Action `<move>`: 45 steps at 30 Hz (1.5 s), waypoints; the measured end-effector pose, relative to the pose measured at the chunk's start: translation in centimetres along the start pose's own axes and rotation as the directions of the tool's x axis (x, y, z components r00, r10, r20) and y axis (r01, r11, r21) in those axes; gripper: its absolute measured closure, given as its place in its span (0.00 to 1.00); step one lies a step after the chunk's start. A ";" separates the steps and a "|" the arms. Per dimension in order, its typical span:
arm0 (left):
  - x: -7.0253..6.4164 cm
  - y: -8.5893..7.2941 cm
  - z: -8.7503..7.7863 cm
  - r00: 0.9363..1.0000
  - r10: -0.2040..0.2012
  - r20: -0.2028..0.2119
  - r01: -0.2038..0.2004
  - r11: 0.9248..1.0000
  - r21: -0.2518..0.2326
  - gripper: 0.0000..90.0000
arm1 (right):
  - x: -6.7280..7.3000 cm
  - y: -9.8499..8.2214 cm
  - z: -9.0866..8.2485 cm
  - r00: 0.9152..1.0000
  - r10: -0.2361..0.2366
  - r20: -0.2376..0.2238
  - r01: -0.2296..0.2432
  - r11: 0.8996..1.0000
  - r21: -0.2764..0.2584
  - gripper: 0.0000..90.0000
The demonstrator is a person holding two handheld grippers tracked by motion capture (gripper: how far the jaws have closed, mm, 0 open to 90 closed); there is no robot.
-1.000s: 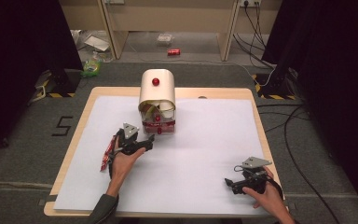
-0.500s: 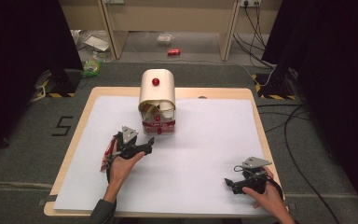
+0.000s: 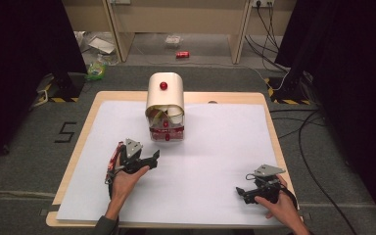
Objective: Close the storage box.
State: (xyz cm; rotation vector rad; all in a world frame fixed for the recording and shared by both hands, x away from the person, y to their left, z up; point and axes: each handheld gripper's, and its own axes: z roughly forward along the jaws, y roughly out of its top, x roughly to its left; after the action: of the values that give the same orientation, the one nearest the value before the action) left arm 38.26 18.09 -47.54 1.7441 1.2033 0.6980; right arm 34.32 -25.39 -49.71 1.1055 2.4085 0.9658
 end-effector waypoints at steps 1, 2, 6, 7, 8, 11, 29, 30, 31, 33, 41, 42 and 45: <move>-0.1 -0.1 -0.1 1.000 0.003 0.002 -0.003 1.000 0.002 0.20 | 0.0 0.0 0.0 1.000 0.000 -0.001 0.000 1.000 0.000 0.00; -0.1 -0.2 -0.2 1.000 0.006 0.004 -0.006 1.000 0.003 0.20 | 0.0 0.0 0.0 1.000 0.000 -0.001 0.000 1.000 0.000 0.00; -0.3 -0.6 -0.5 1.000 0.012 0.006 -0.012 1.000 0.006 0.20 | 0.0 0.0 0.0 1.000 0.000 -0.001 0.000 1.000 0.000 0.00; -0.3 -0.7 -0.6 1.000 0.013 0.005 -0.013 1.000 0.006 0.20 | 0.0 0.0 0.0 1.000 0.000 0.000 0.000 1.000 0.000 0.00; -0.3 -0.8 -0.7 1.000 0.016 0.006 -0.016 1.000 0.007 0.20 | 0.0 0.0 0.0 1.000 -0.001 0.000 0.001 1.000 0.000 0.00; -0.5 -1.2 -1.0 1.000 0.021 0.010 -0.021 1.000 0.007 0.20 | 0.0 0.0 0.0 1.000 -0.001 0.000 0.001 1.000 0.000 0.00; -1.8 -3.1 -2.7 0.997 0.069 0.042 -0.070 0.997 0.037 0.19 | 0.0 0.0 0.0 1.000 -0.001 0.000 0.001 1.000 0.000 0.00; -1.9 -3.1 -2.9 0.996 0.070 0.048 -0.072 0.997 0.042 0.19 | 0.0 0.0 0.0 1.000 -0.001 0.001 0.001 1.000 0.000 0.00; -2.0 -3.1 -3.0 0.996 0.071 0.052 -0.073 0.996 0.042 0.19 | 0.0 0.0 0.0 1.000 -0.001 0.000 0.001 1.000 0.000 0.00; -2.2 -3.2 -3.3 0.995 0.079 0.059 -0.082 0.995 0.049 0.19 | 0.0 0.0 0.0 1.000 -0.001 0.001 0.001 1.000 0.000 0.00; -2.5 -3.9 -3.9 0.994 0.085 0.072 -0.090 0.993 0.073 0.19 | 0.0 0.0 0.0 1.000 -0.001 0.001 0.001 1.000 0.000 0.00; -2.6 -4.0 -4.0 0.993 0.088 0.075 -0.093 0.993 0.075 0.19 | 0.0 0.0 0.0 1.000 -0.001 0.001 0.001 1.000 0.000 0.00; -2.7 -4.5 -4.3 0.992 0.092 0.083 -0.100 0.991 0.091 0.19 | 0.0 0.0 0.0 1.000 -0.001 0.000 0.001 1.000 0.000 0.00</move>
State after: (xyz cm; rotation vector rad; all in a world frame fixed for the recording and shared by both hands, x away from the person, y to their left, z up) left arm 31.78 17.74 -49.51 1.9010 1.1203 0.6307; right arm 34.31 -25.39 -49.71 1.1047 2.4082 0.9654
